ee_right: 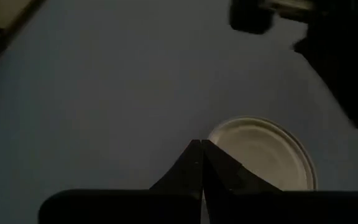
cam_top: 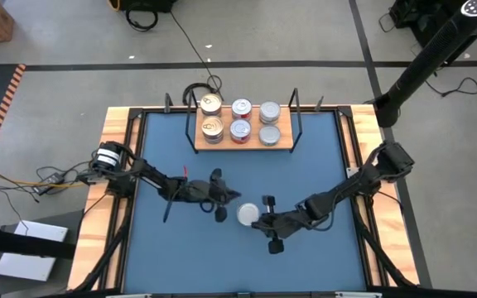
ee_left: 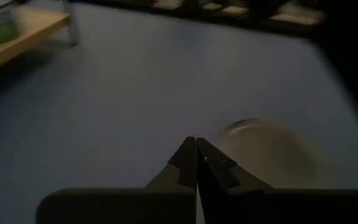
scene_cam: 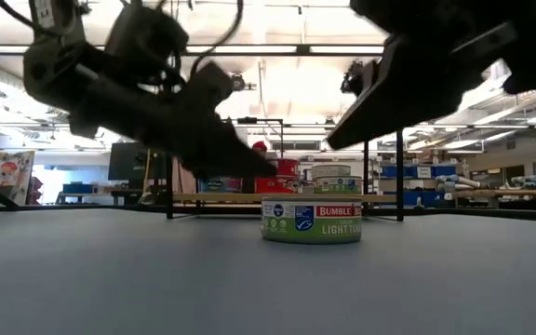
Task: Stack canned seafood by type on shelf
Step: Stack the white tuna can on the bottom white tuna can on the shelf
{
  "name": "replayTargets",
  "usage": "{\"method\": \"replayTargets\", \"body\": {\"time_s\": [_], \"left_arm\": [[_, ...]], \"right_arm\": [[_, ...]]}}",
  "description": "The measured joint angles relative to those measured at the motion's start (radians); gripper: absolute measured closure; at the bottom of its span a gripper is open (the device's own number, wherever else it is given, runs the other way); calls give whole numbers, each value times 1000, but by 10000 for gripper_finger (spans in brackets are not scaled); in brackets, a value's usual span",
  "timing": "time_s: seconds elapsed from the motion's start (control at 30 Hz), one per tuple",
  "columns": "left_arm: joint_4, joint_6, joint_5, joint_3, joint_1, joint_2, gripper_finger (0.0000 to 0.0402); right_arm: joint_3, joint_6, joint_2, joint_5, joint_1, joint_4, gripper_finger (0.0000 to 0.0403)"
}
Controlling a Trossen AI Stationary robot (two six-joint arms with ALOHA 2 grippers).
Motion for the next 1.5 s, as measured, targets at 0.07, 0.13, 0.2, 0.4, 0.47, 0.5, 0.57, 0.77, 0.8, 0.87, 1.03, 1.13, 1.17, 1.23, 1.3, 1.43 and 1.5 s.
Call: {"method": "replayTargets", "body": {"time_s": [0.07, 0.13, 0.2, 0.4, 0.47, 0.5, 0.57, 0.77, 0.8, 0.87, 1.03, 1.13, 1.17, 1.23, 1.3, 1.43, 1.5], "left_arm": [[-1, -1, -22, -13, 21, 15, 398], [-17, -1, -26, -13, 36, 35, 398], [-24, 1, -5, -1, 42, 56, 398], [-24, 34, 13, 20, 42, 98, 398], [-24, 53, 17, 20, 41, 98, 398], [-24, 61, 18, 20, 40, 98, 398], [-23, 82, 23, 20, 40, 98, 398], [-19, 102, 40, 21, 40, 98, 398], [-15, 102, 40, 21, 37, 98, 398], [-11, 102, 39, 21, 32, 98, 398], [-14, 105, 37, 23, 21, 98, 398], [-11, 112, 36, 34, 16, 105, 398], [-12, 114, 35, 37, 14, 112, 398], [-8, 114, 36, 54, 14, 132, 398], [-12, 114, 40, 68, 13, 160, 398], [-9, 115, 37, 94, 12, 207, 398], [-3, 124, 36, 98, 12, 215, 398]], "right_arm": [[0, 4, 11, -21, -15, 1, 392], [0, 7, 12, -39, -28, -9, 392], [0, 13, 12, -80, -38, -20, 392], [0, 15, 12, -162, -42, -113, 393], [-1, 10, 12, -169, -42, -118, 393], [-1, 7, 12, -178, -43, -119, 393], [-1, -1, 12, -186, -45, -119, 393], [-1, -11, 24, -187, -61, -103, 393], [-1, -12, 29, -188, -63, -103, 393], [-1, -29, 57, -201, -68, -83, 393], [-1, -45, 95, -192, -67, -64, 393], [-1, -38, 110, -183, -73, -52, 393], [-1, -38, 111, -181, -75, -53, 393], [-1, -35, 111, -166, -83, -48, 393], [-1, -34, 106, -138, -87, -48, 393], [-1, -30, 87, -131, -98, -47, 393], [-1, -24, 71, -133, -100, -42, 393]]}}
